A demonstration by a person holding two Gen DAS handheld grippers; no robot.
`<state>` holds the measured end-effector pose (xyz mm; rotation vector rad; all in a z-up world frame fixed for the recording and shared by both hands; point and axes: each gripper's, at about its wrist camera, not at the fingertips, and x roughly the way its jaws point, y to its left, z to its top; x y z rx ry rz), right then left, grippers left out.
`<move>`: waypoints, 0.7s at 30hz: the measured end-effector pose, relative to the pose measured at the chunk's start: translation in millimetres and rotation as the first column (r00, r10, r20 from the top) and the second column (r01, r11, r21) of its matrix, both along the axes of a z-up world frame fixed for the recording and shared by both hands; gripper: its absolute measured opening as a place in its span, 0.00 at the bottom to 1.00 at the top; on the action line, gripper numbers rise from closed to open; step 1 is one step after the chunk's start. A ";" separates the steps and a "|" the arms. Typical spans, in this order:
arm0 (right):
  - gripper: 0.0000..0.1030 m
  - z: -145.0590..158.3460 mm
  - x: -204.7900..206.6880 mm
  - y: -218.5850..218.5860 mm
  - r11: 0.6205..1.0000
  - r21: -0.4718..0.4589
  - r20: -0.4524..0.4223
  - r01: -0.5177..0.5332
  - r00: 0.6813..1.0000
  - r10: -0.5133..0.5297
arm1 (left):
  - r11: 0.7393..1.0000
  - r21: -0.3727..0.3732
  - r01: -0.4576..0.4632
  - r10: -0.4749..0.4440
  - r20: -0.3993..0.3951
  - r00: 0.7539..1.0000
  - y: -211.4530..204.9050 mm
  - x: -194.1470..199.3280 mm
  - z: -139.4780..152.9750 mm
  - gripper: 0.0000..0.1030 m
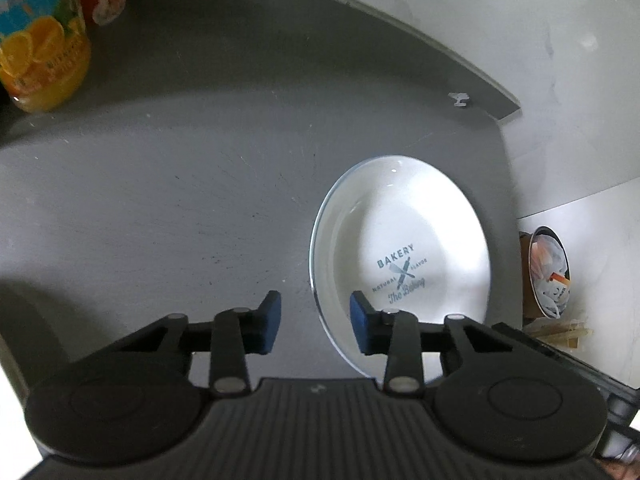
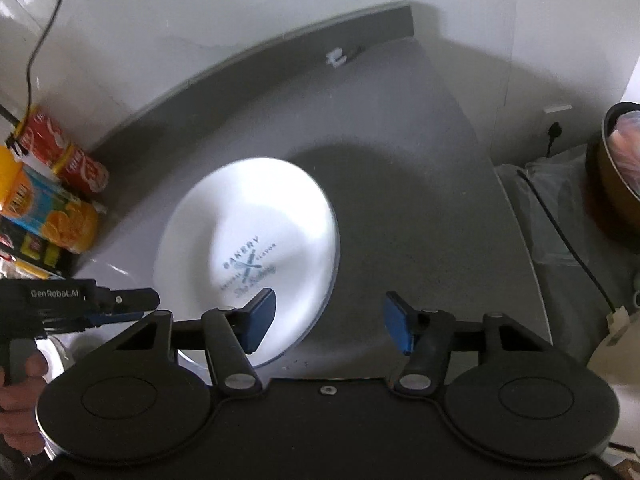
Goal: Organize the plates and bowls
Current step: 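Close both tools on the rim of the 'BAKERY' plate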
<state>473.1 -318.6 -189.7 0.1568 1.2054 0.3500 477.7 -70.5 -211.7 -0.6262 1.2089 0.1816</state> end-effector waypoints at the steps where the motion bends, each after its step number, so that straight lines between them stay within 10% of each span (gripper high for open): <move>1: 0.56 -4.0 2.2 0.8 1.000 -0.006 -0.007 -0.005 1.000 0.005 | 1.000 0.001 -0.004 0.004 -0.008 1.000 -0.1 1.9 -3.6 0.32; 21: 0.18 -32.9 23.3 14.8 0.998 0.009 -0.001 -0.064 0.998 0.064 | 0.996 -0.088 -0.030 0.031 0.013 0.999 7.7 14.5 -33.0 0.10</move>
